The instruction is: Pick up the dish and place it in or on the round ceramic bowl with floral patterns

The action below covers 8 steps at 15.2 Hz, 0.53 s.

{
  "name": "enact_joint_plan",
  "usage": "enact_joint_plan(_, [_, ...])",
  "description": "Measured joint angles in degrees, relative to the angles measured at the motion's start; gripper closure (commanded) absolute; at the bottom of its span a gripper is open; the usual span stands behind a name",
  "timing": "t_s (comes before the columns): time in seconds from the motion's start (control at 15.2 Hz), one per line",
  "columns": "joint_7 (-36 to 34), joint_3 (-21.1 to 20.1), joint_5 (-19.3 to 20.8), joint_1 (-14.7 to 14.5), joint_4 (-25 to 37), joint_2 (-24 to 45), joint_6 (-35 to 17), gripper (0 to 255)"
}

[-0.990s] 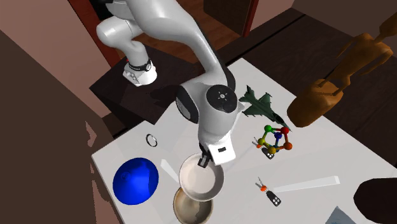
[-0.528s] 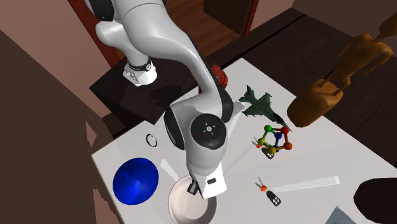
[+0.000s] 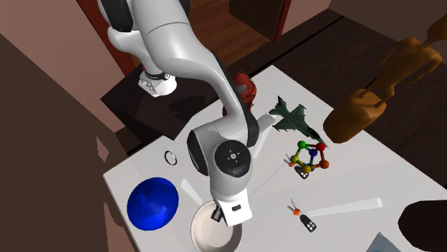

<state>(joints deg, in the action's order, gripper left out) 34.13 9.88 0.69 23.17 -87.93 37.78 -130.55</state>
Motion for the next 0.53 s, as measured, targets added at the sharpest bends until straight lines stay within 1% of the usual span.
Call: enact_joint_plan(0.53, [-0.09, -0.27, -0.32, 0.34, -0.3, 3.49, -3.76, 255])
